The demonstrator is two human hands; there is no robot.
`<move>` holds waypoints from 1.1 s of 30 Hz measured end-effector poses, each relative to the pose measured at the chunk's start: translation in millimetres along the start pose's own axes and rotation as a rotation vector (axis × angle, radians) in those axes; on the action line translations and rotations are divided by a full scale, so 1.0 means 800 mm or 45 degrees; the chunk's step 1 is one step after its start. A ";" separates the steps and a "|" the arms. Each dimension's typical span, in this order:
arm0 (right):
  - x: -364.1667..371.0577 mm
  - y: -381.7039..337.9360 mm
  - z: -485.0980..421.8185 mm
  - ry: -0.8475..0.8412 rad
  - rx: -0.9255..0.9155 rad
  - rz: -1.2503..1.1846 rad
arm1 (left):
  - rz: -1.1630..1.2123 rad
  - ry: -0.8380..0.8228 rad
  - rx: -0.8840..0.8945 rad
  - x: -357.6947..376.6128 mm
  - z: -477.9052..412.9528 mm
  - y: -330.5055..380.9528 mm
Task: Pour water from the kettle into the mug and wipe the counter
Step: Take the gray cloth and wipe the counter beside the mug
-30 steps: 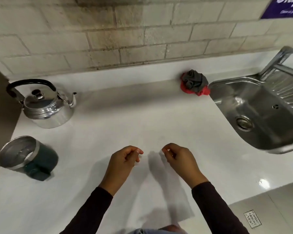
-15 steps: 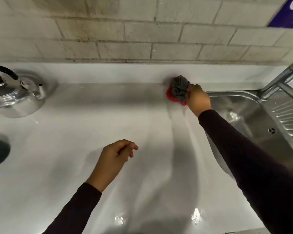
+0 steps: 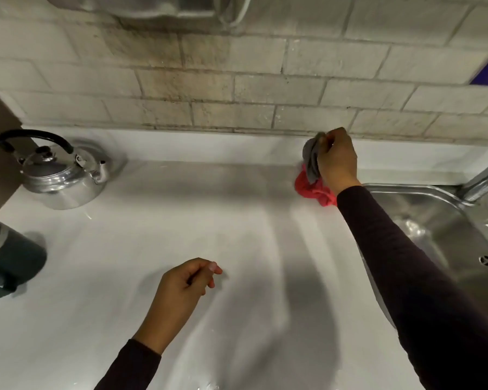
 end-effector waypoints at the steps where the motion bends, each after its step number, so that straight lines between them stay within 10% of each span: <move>1: -0.001 -0.022 0.008 0.012 -0.064 -0.056 | -0.001 0.012 0.003 -0.008 0.000 -0.002; 7: 0.026 -0.147 0.108 -0.137 -0.288 -0.446 | -0.004 0.100 0.000 -0.078 0.015 -0.028; 14: 0.143 -0.207 0.241 -0.641 0.046 -0.853 | -0.023 0.222 -0.041 -0.188 0.051 -0.082; 33: 0.356 -0.128 0.489 -0.729 0.091 0.554 | 0.220 0.528 -0.414 -0.360 0.043 -0.223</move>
Point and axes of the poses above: each hand's wrist, its own z-axis away from the middle knuckle, its own x-axis out of the palm, y = z × x, the point moved 4 cm from there along -z, towards the middle knuckle, and after that the axes turned 10 degrees about -z, right-handed, at the moved point
